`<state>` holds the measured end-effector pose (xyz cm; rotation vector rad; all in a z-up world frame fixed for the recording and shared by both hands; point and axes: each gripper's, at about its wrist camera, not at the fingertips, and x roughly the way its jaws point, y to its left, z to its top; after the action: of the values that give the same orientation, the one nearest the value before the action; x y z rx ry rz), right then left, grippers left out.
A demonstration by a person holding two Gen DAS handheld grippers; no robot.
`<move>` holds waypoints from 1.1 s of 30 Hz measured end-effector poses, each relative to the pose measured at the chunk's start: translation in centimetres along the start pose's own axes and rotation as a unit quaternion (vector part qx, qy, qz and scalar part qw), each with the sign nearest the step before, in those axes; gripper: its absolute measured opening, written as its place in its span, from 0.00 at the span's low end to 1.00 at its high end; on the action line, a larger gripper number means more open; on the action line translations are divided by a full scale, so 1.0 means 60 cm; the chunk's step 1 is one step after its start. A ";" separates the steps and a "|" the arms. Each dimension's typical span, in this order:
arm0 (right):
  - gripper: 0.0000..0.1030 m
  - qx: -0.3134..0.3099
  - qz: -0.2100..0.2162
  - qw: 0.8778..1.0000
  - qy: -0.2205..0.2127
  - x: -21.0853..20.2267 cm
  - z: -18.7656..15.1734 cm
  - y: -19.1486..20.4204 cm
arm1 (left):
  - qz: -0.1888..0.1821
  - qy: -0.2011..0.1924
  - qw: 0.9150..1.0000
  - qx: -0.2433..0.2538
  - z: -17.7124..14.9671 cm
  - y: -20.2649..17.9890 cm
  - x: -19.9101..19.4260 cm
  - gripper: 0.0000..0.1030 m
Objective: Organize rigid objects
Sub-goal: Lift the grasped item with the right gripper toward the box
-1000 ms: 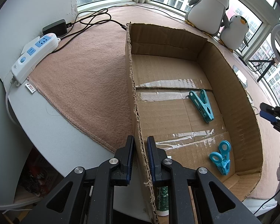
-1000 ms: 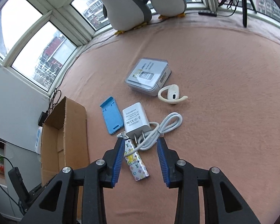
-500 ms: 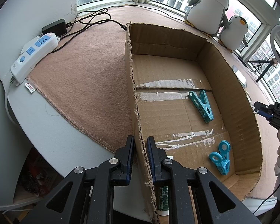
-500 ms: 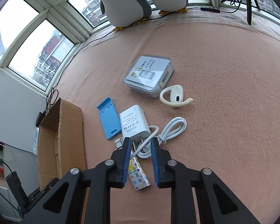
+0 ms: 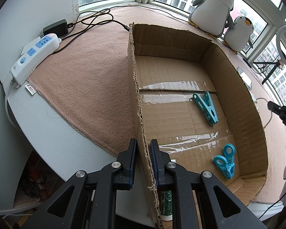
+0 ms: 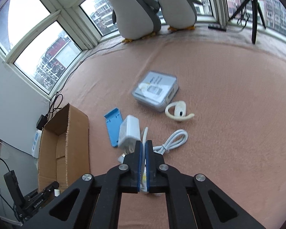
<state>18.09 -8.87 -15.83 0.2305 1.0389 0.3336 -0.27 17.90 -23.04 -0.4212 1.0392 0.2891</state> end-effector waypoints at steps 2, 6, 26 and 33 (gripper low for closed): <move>0.03 0.000 0.000 1.000 -0.009 -0.010 0.003 0.001 | 0.000 0.000 1.000 0.000 0.001 0.001 0.000 0.15; 0.03 0.000 0.007 1.000 -0.020 -0.028 0.005 0.001 | 0.000 0.000 1.000 0.000 0.001 0.001 0.000 0.15; 0.03 -0.061 0.066 0.994 -0.063 -0.118 -0.003 0.094 | 0.000 0.000 1.000 0.001 0.001 0.002 -0.001 0.15; 0.03 -0.109 0.112 0.987 -0.033 -0.086 -0.022 0.185 | -0.001 0.000 1.000 0.000 0.001 0.002 -0.001 0.15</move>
<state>12.75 -0.50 -8.57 0.1600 0.9044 0.6347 -0.33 18.04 -22.98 -0.4214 1.0388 0.2870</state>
